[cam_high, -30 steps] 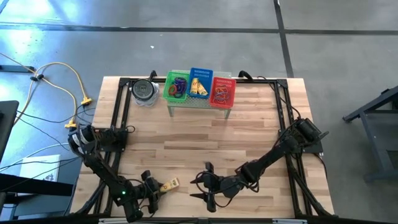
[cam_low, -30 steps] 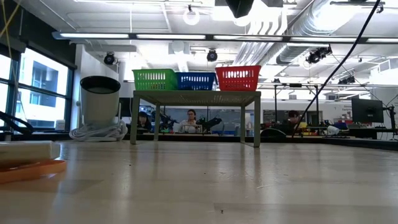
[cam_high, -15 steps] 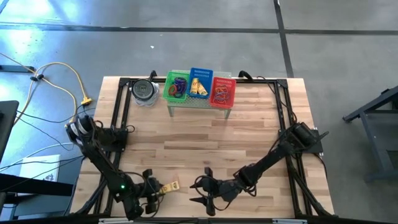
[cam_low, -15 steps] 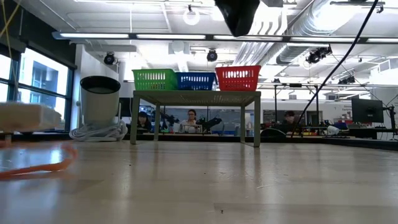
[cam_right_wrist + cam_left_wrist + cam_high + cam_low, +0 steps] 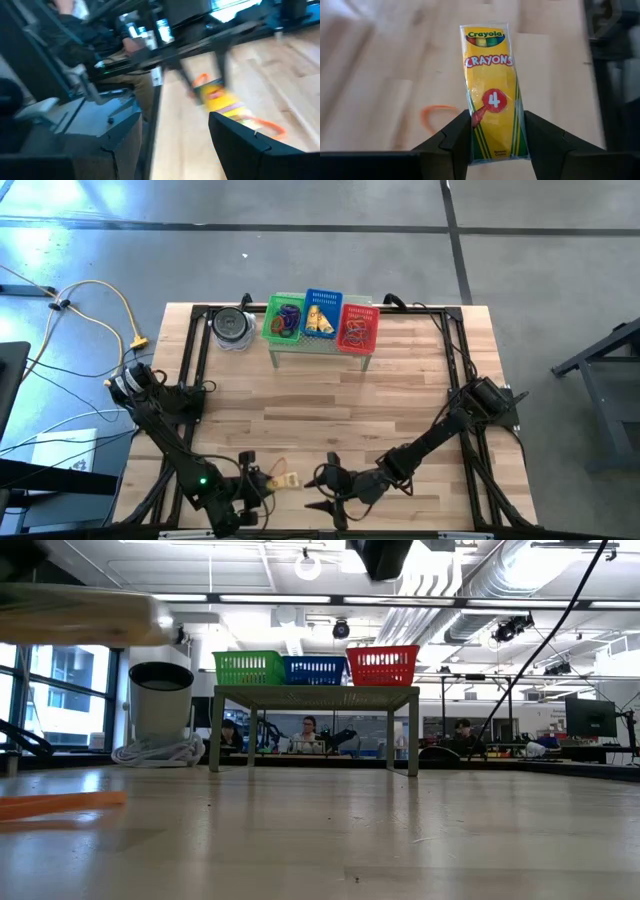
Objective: Pick & Place Office Desk Supplies
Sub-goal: Put the yellow crayon box into the blue bin on the shelf
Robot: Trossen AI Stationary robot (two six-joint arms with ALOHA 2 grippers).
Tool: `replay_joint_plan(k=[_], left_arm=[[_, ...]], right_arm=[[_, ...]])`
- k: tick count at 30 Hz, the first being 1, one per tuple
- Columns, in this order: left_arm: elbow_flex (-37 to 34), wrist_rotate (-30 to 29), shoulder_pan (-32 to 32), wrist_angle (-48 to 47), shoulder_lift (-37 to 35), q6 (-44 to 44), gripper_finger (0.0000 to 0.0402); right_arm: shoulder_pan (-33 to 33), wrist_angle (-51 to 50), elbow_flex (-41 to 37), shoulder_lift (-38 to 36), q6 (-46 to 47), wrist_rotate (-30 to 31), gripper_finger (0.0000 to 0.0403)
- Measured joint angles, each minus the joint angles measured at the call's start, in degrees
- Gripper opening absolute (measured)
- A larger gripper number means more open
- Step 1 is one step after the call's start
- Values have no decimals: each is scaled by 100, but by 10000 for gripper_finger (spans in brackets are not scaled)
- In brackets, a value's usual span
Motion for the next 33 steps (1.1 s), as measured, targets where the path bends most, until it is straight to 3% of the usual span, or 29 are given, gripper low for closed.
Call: replay_joint_plan(k=[6,12,20,24,27,33], left_arm=[[591,-26,345,-1339,-336,-2,151],[662,-353,687,-1616,-1276,368,151],[671,-401,2174,-1623,-2489,1075,151],[671,-379,3009,-1676,-2637,1410,151],[667,40,3446,-1746,-2580,1463,151],[658,307,3714,-1596,-2505,1651,151]], right_arm=[[319,72,0,0,-2,-43,219],[620,76,0,0,-2,358,219],[662,11,0,-2,-113,496,219],[530,14,0,-4,-462,501,219],[425,-35,0,-4,-560,488,219],[300,-510,0,-9,-328,351,219]])
